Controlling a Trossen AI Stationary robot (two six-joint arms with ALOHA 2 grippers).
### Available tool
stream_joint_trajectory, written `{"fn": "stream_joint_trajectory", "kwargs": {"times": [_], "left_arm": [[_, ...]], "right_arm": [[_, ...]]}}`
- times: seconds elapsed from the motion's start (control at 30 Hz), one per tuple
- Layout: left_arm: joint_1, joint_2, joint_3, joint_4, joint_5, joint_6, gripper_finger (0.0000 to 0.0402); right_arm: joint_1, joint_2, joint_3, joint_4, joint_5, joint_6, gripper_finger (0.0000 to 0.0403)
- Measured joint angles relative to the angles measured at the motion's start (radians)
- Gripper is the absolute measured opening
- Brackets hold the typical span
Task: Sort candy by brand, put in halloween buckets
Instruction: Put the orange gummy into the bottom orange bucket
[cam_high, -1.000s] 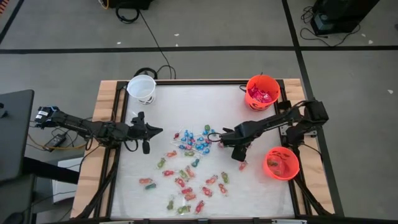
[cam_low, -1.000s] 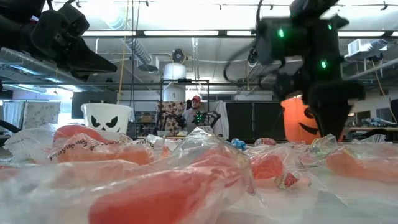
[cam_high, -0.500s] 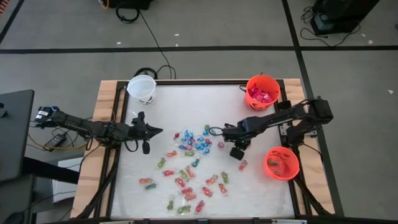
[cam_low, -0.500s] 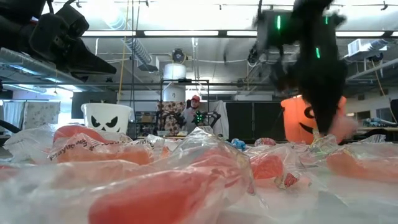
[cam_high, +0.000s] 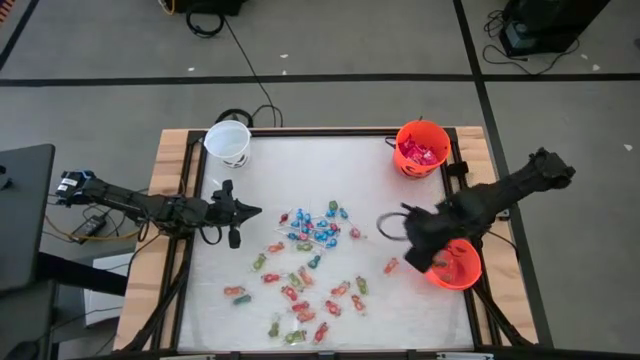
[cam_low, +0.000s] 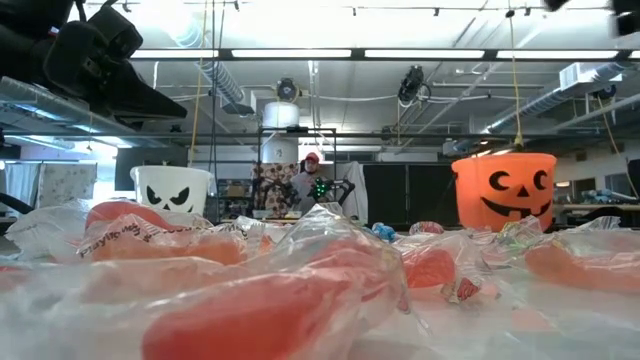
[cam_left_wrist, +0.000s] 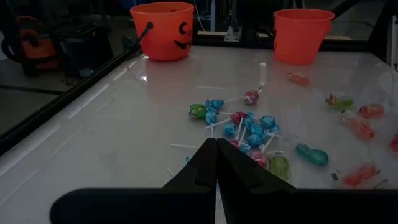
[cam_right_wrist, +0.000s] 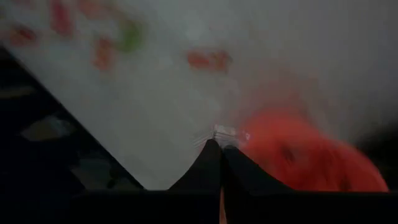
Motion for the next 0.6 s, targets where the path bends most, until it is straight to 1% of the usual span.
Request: {"fn": "stream_joint_trajectory", "kwargs": {"times": [0.13, 0.23, 0.33, 0.5, 0.6], "left_arm": [[0.0, 0.0, 0.0, 0.0, 0.0, 0.0, 0.0014], [0.0, 0.0, 0.0, 0.0, 0.0, 0.0, 0.0014], [0.001, 0.0, 0.0, 0.0, -0.006, 0.0, 0.0014], [0.001, 0.0, 0.0, 0.0, -0.015, -0.027, 0.0014], [0.0, 0.0, 0.0, 0.002, -0.015, -0.032, 0.0014]], "right_arm": [[0.12, -0.035, -0.026, -0.073, 0.01, 0.142, 0.0004], [0.19, -0.05, -0.074, -0.065, 0.017, 0.204, 0.0004], [0.236, -0.056, -0.148, -0.051, 0.023, 0.269, 0.0007], [0.281, -0.055, -0.323, 0.063, 0.038, 0.354, 0.0015], [0.288, -0.056, -0.424, 0.18, 0.054, 0.379, 0.001]]}}
